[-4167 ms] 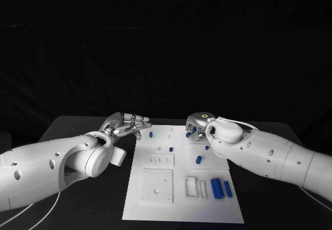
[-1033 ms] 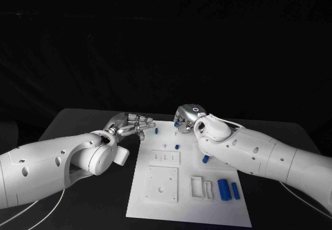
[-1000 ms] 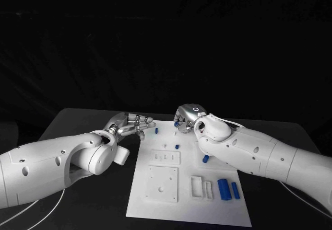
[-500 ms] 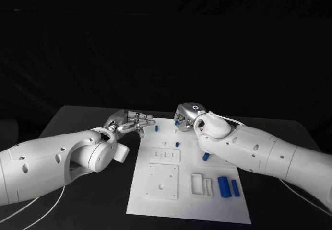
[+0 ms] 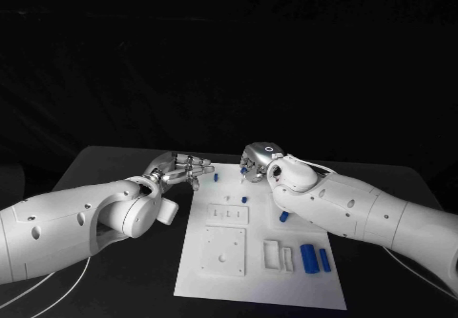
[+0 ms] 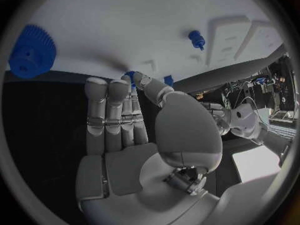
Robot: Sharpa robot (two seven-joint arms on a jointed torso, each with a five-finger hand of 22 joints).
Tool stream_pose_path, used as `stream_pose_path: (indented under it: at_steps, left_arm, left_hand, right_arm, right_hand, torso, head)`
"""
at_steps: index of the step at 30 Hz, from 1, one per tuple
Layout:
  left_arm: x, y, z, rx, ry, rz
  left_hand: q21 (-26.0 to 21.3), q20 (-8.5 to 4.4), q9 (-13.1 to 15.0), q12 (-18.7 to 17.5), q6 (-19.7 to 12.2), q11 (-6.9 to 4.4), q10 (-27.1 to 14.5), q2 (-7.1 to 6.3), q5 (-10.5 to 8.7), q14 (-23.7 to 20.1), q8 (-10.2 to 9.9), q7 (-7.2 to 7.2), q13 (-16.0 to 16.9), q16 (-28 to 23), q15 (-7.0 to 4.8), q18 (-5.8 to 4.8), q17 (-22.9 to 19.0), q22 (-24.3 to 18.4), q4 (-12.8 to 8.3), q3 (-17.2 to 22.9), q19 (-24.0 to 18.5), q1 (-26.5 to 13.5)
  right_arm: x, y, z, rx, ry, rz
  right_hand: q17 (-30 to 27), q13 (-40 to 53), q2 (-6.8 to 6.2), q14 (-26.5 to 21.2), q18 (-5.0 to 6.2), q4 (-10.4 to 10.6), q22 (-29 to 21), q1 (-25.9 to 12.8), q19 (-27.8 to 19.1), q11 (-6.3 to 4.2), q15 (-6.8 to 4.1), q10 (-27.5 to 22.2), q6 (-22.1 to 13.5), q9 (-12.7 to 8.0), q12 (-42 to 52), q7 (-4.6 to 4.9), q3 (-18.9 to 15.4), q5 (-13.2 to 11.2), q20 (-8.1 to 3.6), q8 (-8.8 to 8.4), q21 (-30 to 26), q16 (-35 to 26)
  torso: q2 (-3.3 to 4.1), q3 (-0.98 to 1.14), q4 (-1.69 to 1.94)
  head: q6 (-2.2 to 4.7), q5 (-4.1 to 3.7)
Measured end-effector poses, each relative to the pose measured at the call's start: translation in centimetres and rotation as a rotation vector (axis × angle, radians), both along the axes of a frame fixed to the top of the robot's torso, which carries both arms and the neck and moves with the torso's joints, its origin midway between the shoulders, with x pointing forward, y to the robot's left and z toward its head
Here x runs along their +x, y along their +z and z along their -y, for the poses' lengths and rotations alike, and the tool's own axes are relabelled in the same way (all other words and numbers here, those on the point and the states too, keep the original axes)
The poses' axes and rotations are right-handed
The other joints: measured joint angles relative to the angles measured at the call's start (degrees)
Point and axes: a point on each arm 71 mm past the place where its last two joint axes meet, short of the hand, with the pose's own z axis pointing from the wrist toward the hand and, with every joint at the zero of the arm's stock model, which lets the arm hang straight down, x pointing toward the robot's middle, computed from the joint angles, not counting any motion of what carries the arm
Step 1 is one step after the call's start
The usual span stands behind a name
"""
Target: Assemble the parts on the task board
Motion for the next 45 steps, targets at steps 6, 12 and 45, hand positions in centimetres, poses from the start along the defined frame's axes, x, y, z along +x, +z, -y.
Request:
stream_pose_path:
  at_steps: [6,12,45]
  left_arm:
    - [0.1,0.0,-0.1,0.001,0.002,0.0]
    - [0.1,0.0,-0.1,0.001,0.003,-0.001]
    - [0.7,0.0,-2.4,0.008,0.048,0.019]
  left_hand:
    - [0.0,0.0,0.0,0.0,0.0,0.0,0.0,0.0,0.0,0.0,0.0,0.0,0.0,0.0,0.0,-0.06,0.0,0.0,0.0,0.0,0.0,0.0]
    - [0.4,0.0,0.0,0.0,0.0,0.0,0.0,0.0,0.0,0.0,0.0,0.0,0.0,0.0,0.0,0.16,0.0,-0.4,0.0,0.0,0.0,0.0]
    - [1.6,-0.23,0.0,0.0,1.7,-1.05,2.3,0.24,-0.23,0.0,0.0,-1.73,0.0,0.0,0.0,0.42,0.2,-1.0,-4.0,1.1,-0.2,1.1]
  right_arm:
    - [0.0,-0.3,0.0,-0.003,-0.004,-0.006]
    - [0.0,-0.4,0.1,0.002,-0.013,-0.005]
    - [-1.6,3.5,8.6,0.208,-0.095,-0.003]
  right_hand:
    - [0.0,-1.2,1.2,0.2,-0.13,-0.4,0.4,1.2,0.5,1.0,0.58,-3.5,-4.2,2.4,0.4,1.13,-2.6,-3.6,0.74,0.15,-0.2,0.0]
    - [-0.1,-2.8,-0.79,0.1,1.42,1.3,0.4,-0.3,0.4,1.91,0.71,-5.3,-8.5,0.2,-0.3,1.3,-7.9,-4.4,1.02,0.52,-0.5,0.0]
    - [-0.3,39.2,-1.27,0.5,0.09,5.1,3.4,3.4,0.6,-1.46,-0.96,-8.2,-8.2,-0.5,36.0,0.89,-20.3,-0.3,-0.45,0.34,6.3,3.6]
  torso:
    - [0.01,0.0,0.03]
    - [-0.05,0.0,-0.13]
    - [-1.26,0.52,-1.99]
  head:
    - [-0.23,0.02]
    - [-0.21,-0.02]
    - [1.18,-0.02]
